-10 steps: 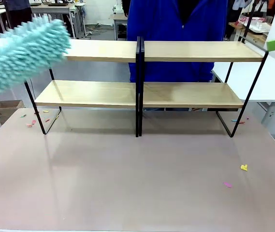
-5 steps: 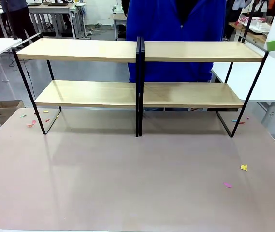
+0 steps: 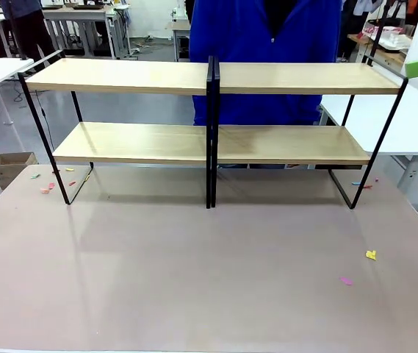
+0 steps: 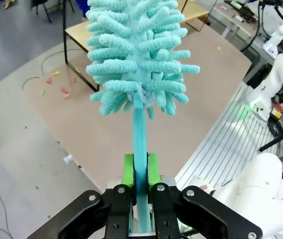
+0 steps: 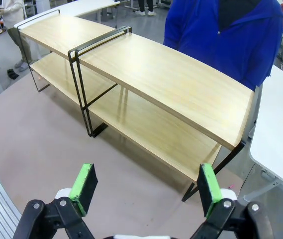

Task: Clean the shelves.
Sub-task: Clean another randomly selected level of the Shelf with the Duster, then place the Duster on the table.

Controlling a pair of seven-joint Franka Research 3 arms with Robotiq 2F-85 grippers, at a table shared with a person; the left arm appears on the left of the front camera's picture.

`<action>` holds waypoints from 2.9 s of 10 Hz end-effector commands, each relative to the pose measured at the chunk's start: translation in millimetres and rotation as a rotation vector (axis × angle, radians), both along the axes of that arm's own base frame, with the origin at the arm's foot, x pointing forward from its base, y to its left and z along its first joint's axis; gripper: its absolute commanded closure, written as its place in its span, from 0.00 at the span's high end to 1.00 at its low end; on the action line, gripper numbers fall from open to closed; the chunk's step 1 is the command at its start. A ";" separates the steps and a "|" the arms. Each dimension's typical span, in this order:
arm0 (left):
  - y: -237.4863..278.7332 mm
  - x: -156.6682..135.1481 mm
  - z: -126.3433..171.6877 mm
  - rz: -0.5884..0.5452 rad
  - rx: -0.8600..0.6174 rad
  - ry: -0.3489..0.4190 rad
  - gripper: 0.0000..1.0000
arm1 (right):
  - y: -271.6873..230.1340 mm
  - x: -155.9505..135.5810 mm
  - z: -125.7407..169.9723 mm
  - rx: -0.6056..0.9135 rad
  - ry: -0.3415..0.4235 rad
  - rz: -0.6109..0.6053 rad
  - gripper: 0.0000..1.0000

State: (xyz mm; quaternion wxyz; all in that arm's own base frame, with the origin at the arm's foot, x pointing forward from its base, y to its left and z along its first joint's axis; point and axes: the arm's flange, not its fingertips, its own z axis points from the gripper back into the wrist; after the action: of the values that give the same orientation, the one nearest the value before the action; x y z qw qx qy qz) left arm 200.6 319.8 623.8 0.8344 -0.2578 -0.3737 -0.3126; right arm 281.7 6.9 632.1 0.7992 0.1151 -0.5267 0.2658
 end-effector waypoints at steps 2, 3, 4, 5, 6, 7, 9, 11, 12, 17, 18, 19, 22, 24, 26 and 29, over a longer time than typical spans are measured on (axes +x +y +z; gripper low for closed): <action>-4.7 -3.7 4.7 -0.005 0.012 -0.033 0.12 | 0.5 0.6 0.2 -0.001 -0.003 0.000 1.00; -4.7 -3.7 4.7 -0.005 0.012 -0.033 0.12 | 0.5 0.6 0.2 -0.001 -0.003 0.000 1.00; -4.7 -3.7 4.7 -0.005 0.012 -0.033 0.12 | 0.5 0.6 0.2 -0.001 -0.003 0.000 1.00; -4.7 -3.7 4.7 -0.005 0.012 -0.033 0.12 | 0.5 0.6 0.2 -0.001 -0.003 0.000 1.00; -4.7 -3.7 4.7 -0.005 0.012 -0.033 0.12 | 0.5 0.6 0.2 -0.001 -0.003 0.000 1.00; -4.7 -3.7 4.7 -0.005 0.012 -0.033 0.12 | 0.5 0.6 0.2 -0.001 -0.003 0.000 1.00; -4.7 -3.7 4.7 -0.005 0.012 -0.033 0.12 | 0.5 0.6 0.2 -0.001 -0.003 0.000 1.00; -22.7 23.8 9.0 -0.194 0.071 0.013 0.12 | 18.2 9.4 7.3 -0.038 0.062 0.071 1.00; -32.8 32.5 7.3 -0.359 0.093 0.041 0.12 | 28.8 17.7 0.0 0.004 0.135 0.172 1.00; -128.2 42.2 -75.8 -1.086 0.221 0.302 0.12 | 41.7 45.6 -103.7 0.365 0.760 0.421 1.00; -162.0 49.2 -91.7 -1.108 0.258 0.299 0.12 | 25.6 36.2 -113.7 0.330 0.829 0.475 1.00; -204.7 63.9 -115.5 -1.200 0.279 0.283 0.12 | 2.4 26.5 -132.0 0.191 0.925 0.449 1.00; -301.9 98.2 -183.3 -1.086 0.413 0.454 0.12 | -49.3 -7.5 -168.0 0.085 1.025 0.068 1.00; -280.8 87.5 -167.3 -1.181 0.400 0.398 0.12 | -22.3 18.1 -163.5 0.226 1.010 0.318 1.00; -305.8 105.4 -192.1 -1.054 0.421 0.453 0.12 | -22.3 18.1 -163.5 0.226 1.010 0.318 1.00; -353.0 194.3 -208.5 -0.849 0.448 0.499 0.12 | -22.3 18.1 -163.5 0.226 1.010 0.318 1.00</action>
State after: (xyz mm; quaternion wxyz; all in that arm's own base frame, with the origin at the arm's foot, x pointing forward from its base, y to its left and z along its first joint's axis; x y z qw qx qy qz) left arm 362.1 -14.2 419.4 0.7228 -0.2663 0.0384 -0.6366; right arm 297.1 -11.9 468.1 0.8913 0.3859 -0.0733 0.2264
